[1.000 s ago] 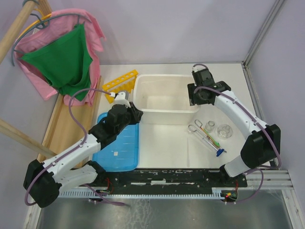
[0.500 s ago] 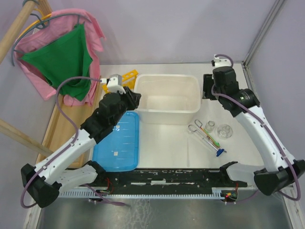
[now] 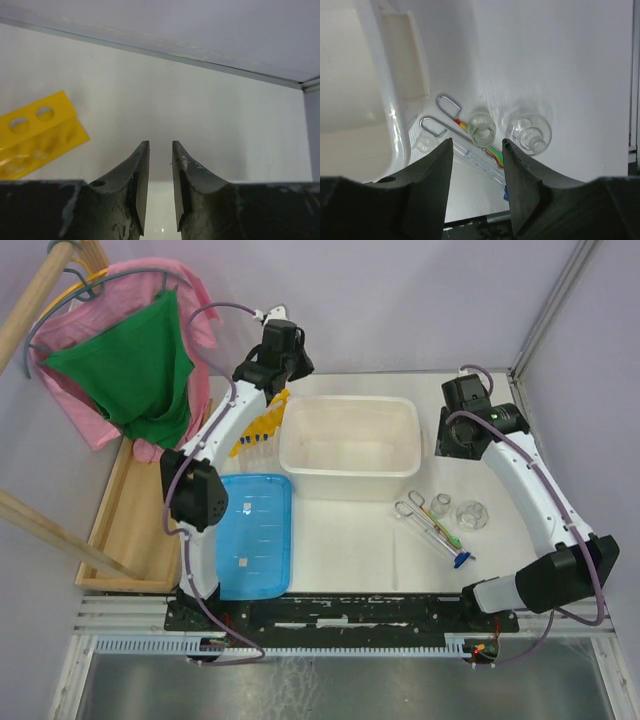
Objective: Organize the chemistry lab equipment
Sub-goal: Pick up the chemistry item at the center of the board.
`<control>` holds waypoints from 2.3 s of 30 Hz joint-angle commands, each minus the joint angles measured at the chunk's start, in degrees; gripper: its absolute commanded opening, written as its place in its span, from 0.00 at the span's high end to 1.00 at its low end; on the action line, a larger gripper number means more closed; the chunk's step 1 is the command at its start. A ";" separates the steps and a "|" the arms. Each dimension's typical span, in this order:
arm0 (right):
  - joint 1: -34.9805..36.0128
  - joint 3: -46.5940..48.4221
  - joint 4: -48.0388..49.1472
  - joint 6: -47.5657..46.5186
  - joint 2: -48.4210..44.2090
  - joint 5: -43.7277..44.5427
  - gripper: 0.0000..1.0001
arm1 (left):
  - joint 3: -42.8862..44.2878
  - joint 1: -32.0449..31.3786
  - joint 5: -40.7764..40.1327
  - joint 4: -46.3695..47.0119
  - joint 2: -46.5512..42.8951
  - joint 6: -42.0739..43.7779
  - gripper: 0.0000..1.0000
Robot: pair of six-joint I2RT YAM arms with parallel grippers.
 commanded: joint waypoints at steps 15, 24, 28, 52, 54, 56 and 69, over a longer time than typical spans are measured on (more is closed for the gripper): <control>-0.34 -17.62 -9.58 11.65 -17.35 -11.90 0.46 | -15.66 5.95 9.61 -9.58 -12.75 -2.33 0.69; -0.52 -11.42 -5.02 10.59 -2.61 -5.28 0.58 | -23.46 5.92 9.11 -8.13 -17.23 1.78 0.69; -0.55 -12.55 -1.34 10.69 0.92 -4.21 0.60 | -24.24 6.11 8.35 -8.22 -18.00 2.55 0.69; -9.69 -19.72 5.27 5.37 1.35 -6.94 0.61 | -22.35 6.15 8.39 -7.99 -21.42 -1.47 0.68; -9.79 -19.66 5.33 5.18 1.06 -7.27 0.61 | -22.47 6.16 7.88 -8.09 -21.79 -1.56 0.68; -9.80 -19.19 4.90 4.87 0.72 -7.54 0.61 | -22.33 6.12 7.79 -8.38 -21.94 -1.56 0.68; -9.81 -22.16 7.50 3.92 0.56 -9.84 0.62 | -23.72 6.16 8.00 -8.38 -23.38 -2.71 0.68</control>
